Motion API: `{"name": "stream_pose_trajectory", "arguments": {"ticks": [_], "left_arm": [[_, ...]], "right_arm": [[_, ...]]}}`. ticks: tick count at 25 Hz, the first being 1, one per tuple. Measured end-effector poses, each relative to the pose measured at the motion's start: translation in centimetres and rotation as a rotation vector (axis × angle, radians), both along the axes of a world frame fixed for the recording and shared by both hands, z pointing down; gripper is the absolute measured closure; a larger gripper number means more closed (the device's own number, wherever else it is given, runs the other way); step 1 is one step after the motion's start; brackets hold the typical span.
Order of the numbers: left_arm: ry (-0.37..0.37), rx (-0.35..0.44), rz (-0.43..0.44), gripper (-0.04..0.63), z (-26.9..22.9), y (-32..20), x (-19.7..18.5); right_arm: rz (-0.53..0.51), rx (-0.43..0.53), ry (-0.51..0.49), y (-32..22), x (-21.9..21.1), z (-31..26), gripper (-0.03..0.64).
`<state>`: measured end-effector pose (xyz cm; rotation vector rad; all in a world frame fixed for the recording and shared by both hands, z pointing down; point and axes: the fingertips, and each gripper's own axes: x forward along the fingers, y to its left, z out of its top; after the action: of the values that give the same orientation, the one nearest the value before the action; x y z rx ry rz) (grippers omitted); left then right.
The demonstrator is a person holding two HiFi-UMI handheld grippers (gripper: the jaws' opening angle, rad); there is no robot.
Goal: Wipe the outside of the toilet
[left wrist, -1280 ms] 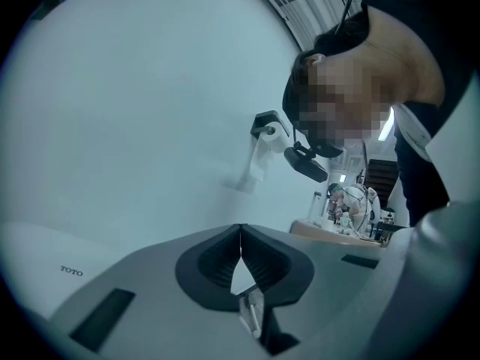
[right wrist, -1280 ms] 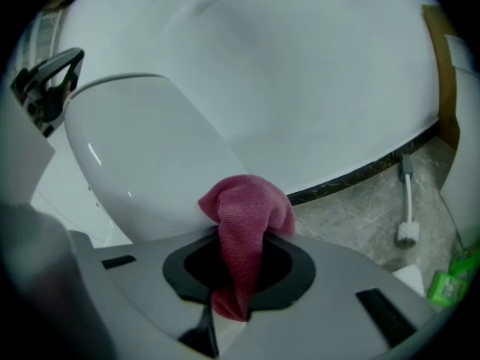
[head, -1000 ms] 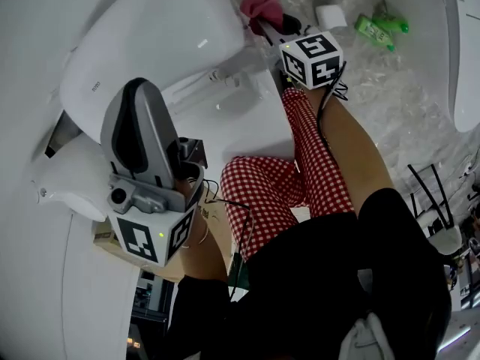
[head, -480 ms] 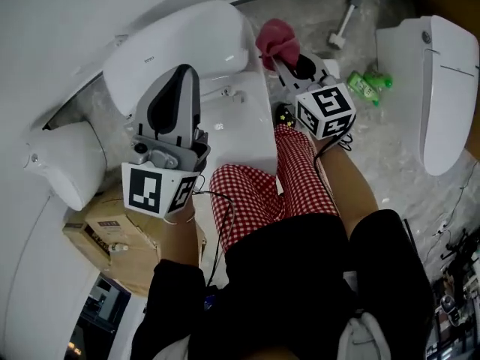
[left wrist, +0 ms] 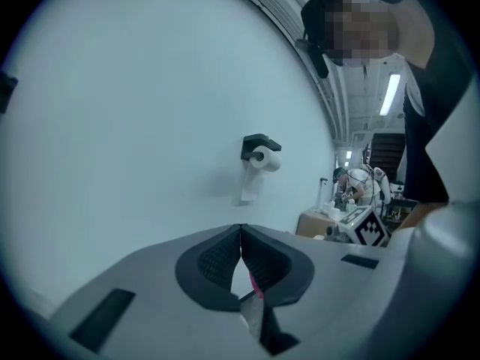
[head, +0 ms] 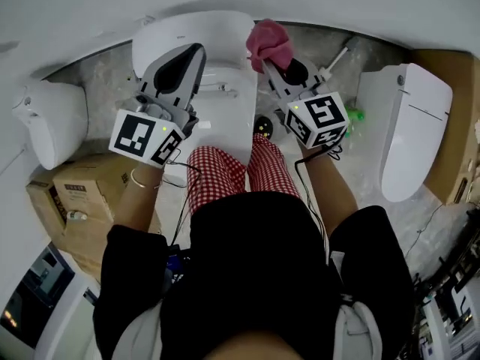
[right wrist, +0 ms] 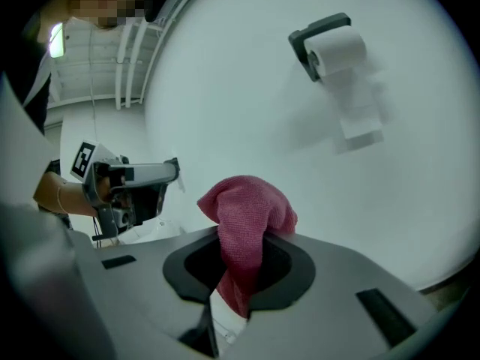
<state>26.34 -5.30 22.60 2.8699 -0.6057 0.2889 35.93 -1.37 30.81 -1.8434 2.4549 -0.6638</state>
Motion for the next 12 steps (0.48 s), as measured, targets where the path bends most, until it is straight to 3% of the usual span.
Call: {"name": "stream_pose_trajectory", "arguments": {"ticks": [7, 12], "left_arm": [[-0.01, 0.011, 0.121, 0.584, -4.0, 2.1, -0.3], [0.018, -0.042, 0.057, 0.584, -6.1, 2.9, -4.3]], "right_arm": [[-0.212, 0.099, -0.004, -0.3, -4.6, -8.1, 0.538], [-0.367, 0.154, -0.002, 0.2, -10.2, -11.8, 0.538]]}}
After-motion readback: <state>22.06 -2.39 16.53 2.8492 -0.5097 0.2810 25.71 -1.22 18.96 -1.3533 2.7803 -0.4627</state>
